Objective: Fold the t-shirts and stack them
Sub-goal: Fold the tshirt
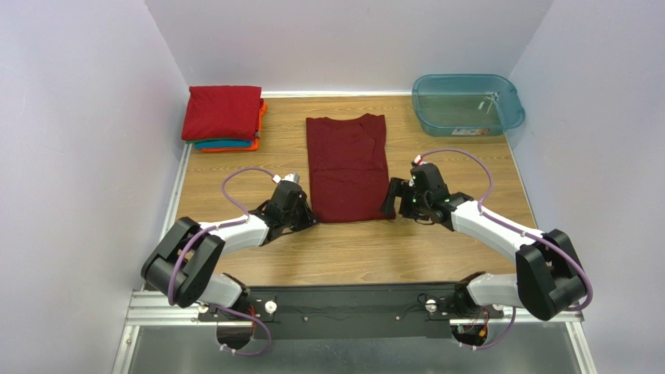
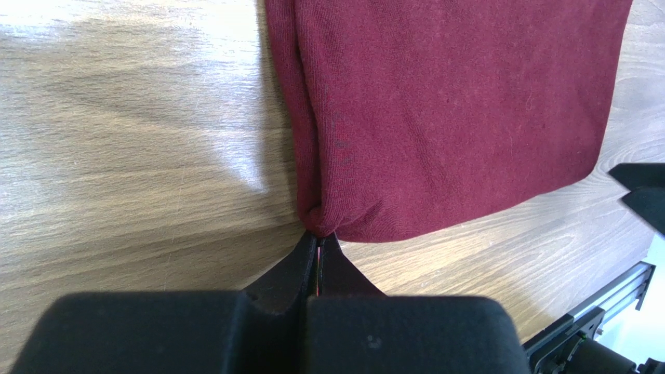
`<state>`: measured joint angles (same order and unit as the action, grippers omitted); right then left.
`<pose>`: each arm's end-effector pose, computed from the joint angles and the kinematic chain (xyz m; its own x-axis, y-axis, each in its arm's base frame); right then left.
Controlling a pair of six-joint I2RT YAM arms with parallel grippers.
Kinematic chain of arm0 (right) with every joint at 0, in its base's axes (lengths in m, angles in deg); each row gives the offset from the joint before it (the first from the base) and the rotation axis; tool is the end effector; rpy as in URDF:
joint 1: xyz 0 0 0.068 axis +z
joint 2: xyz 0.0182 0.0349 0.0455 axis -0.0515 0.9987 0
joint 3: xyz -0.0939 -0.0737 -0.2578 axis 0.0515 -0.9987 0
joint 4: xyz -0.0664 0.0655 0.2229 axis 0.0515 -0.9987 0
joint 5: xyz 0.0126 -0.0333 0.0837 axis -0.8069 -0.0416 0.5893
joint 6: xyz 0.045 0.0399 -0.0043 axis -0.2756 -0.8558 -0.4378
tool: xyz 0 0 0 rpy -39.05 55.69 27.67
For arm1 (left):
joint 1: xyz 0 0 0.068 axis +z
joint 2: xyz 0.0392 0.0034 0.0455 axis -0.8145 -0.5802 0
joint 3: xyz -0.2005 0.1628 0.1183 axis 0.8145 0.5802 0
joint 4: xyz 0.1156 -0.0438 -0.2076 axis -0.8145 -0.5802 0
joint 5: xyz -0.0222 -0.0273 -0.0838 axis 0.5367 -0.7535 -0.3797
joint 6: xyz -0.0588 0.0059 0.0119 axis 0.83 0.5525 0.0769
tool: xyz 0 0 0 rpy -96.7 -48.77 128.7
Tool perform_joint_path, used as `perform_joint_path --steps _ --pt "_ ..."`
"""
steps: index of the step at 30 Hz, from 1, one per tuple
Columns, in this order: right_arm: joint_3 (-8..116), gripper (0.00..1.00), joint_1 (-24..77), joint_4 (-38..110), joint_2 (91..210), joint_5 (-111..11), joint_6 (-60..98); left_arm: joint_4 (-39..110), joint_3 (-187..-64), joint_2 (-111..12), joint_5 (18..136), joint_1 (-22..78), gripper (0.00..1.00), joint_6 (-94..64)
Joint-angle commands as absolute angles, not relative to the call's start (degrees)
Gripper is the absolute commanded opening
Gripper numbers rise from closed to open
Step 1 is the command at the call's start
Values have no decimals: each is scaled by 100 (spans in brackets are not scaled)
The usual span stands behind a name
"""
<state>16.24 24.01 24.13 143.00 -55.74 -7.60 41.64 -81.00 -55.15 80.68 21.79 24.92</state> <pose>0.2110 0.1086 0.2060 -0.8170 0.2016 -0.5402 -0.0222 0.9252 0.3789 0.2014 -0.1338 0.1598 -0.8281 -0.3949 -0.3978 -0.0988 0.8014 -0.5899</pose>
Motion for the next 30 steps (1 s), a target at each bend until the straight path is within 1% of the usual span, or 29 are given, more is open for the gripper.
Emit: perform_joint_path --steps 1,4,6,7,9,10,13,14,19,26,27,28,30 --pt "1498 97 2385 2289 14468 -5174 -682 3996 -8103 -5614 8233 2158 0 2325" --pt "1489 94 2385 2272 14617 -5148 -682 3987 -8076 -5561 8260 2158 0 2325" --pt "1516 88 2385 2272 14757 -5174 -682 3996 -8050 -5543 8304 2158 0 2351" --pt "1525 81 2385 2263 14819 -5183 -674 4005 -8024 -5526 8312 2158 0 2360" --pt "1560 70 2385 2263 14986 -5131 -665 4005 -8015 -5508 8365 2158 0 2369" --pt "1568 62 2385 2271 15030 -5069 -647 4005 -8015 -5508 8374 2158 0 2360" --pt "1586 48 2386 2280 15197 -5156 -638 4005 -8024 -5517 8374 2158 0 2352" --pt "1595 42 2385 2280 15223 -5174 -630 4005 -8015 -5517 8383 2158 0 2352" --pt "1639 41 2385 2280 15390 -5490 -603 4013 -8006 -5526 8400 2158 0 2369" --pt "1841 40 2385 2280 15645 -5543 -270 4013 -8059 -5543 8471 2158 0 2308" --pt "1885 38 2385 2289 15680 -5526 -208 4013 -8076 -5543 8479 2158 0 2308" --pt "1902 23 2385 2280 15689 -5500 -103 4013 -8103 -5561 8471 2158 0 2299" --pt "1920 17 2385 2280 15637 -5430 -41 3996 -8129 -5561 8479 2158 0 2290"
